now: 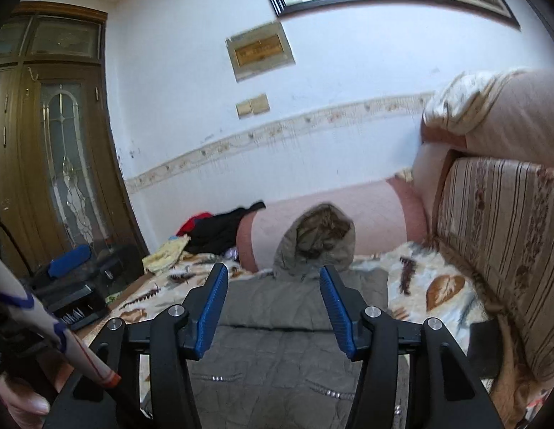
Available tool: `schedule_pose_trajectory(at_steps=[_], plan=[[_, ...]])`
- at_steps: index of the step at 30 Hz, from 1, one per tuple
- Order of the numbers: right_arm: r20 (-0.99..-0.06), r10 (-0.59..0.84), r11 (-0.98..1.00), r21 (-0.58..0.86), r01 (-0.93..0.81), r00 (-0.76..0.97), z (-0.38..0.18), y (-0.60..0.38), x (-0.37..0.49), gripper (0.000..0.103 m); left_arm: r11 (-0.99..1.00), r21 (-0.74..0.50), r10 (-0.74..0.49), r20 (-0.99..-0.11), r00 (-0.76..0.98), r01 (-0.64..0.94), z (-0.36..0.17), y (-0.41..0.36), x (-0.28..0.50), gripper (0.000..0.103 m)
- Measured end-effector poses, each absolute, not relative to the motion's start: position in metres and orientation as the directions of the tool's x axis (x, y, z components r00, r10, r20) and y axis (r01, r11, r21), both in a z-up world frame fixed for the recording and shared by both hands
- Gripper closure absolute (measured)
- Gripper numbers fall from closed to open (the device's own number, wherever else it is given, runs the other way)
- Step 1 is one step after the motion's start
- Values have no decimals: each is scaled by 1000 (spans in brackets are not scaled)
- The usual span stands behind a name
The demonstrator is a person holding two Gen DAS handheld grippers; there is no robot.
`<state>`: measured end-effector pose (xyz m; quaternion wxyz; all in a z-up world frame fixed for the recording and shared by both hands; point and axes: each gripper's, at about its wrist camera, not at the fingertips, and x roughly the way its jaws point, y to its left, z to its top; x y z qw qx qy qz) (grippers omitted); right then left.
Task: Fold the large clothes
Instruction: 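Raise both grippers up and back from the jacket, then move the right gripper toward the jacket hood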
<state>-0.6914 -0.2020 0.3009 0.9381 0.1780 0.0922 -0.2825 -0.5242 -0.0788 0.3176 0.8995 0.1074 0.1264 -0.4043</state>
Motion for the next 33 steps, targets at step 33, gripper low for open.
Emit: schedule_pose_trajectory(at_steps=[33], plan=[[-780,-335,656,211,725,529,83,-341,-531,45,726,111,-439,-684,582,678,58,-269,-301,10]])
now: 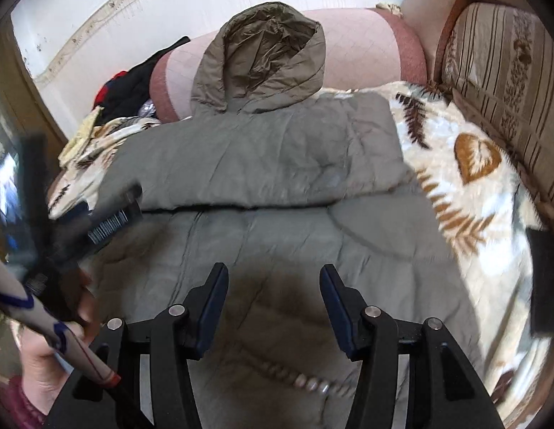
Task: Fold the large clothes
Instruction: 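Move the right gripper toward the jacket hood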
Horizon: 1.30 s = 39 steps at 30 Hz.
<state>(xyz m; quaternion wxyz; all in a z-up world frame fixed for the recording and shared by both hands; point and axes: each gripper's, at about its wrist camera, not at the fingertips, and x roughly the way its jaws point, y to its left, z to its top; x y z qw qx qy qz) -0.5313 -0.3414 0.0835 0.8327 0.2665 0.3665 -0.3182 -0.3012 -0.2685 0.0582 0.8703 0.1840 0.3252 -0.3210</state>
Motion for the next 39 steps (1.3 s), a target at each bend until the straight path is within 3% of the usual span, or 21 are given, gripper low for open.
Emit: schedule_pose_trajectory(at_steps=[14,39], plan=[[-750,-383,633,211,745,539,142,-412,-457,45,741,-35,-511,-677,530,670,70,-260,-258,10],[-729,-463,628,131,767,504,181,-520,-406,45,738,-20,-495,-695,521,674,58,-276,-251,10]])
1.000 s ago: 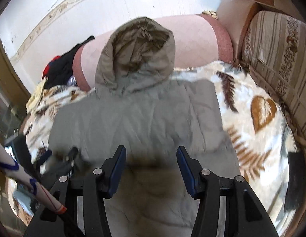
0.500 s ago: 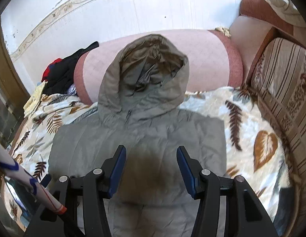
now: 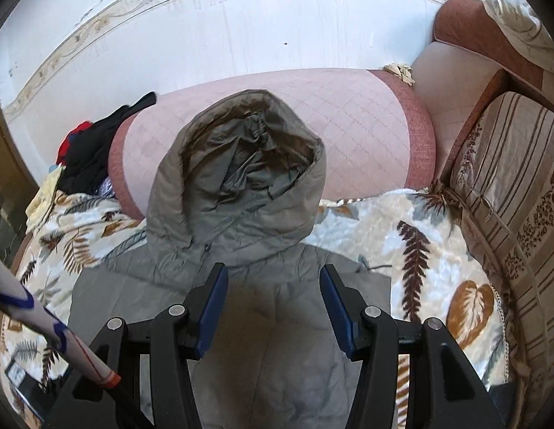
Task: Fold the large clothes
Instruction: 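Move the right gripper toward the jacket hood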
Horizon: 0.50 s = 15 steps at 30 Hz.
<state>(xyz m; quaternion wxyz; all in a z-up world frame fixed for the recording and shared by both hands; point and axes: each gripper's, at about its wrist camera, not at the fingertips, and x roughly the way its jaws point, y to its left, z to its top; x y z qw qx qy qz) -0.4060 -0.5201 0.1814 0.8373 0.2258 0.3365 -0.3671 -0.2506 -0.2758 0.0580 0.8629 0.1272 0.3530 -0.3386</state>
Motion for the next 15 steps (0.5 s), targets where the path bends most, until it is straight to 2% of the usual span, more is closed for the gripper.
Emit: schedule_pose_trajectory(at_steps=[15], plan=[[-709,-510,608,105,787,488,187,-572,-389,45,722,13,-484,-705,518,692,49,-285,-255,10]])
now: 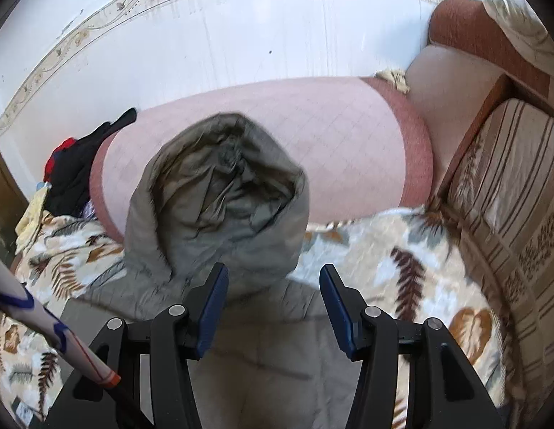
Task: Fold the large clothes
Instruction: 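Move the right gripper toward the jacket hood, then grasp the jacket hood with the right gripper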
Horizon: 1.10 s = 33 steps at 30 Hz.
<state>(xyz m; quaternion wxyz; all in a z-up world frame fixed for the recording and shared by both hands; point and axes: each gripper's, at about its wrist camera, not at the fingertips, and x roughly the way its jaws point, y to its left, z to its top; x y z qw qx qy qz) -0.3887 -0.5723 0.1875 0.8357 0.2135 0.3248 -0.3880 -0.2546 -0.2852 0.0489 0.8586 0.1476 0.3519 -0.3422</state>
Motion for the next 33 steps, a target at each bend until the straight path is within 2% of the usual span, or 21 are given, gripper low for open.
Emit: schedule_pose_trajectory(at_steps=[12,16,18,19,20,22,26,33], plan=[[-705,-573,563,33,826,419,178,-673,-332,45,708,33,-488,-699,523,705,45,-288,-259,10],[-713,-577,595,-33,803,398,167,-691,-300,34,705,34,-488,-701,520,708,43,-290,-258,10],[-711,-597,593,-80,801,371,157,-696,-286,34,704,39,-486,-702,521,709,42,-291,-258,10],[-713,-601,595,-97,798,361,152,-698,-281,36,703,41,-486,-701,522,710,42,-291,-258,10],[-719,-599,601,-114,791,352,147,-699,-276,60,703,43,-485,-701,523,710,41,-291,-258,10],[-734,-587,610,-126,782,340,139,-699,-273,91,702,46,-485,-700,524,711,41,-291,-257,10],[-671,-622,632,-128,764,402,151,-671,-288,94,703,39,-489,-698,523,711,43,-290,-256,10],[-595,-598,712,-89,696,536,190,-594,-328,95,713,8,-511,-678,528,701,54,-280,-253,10]])
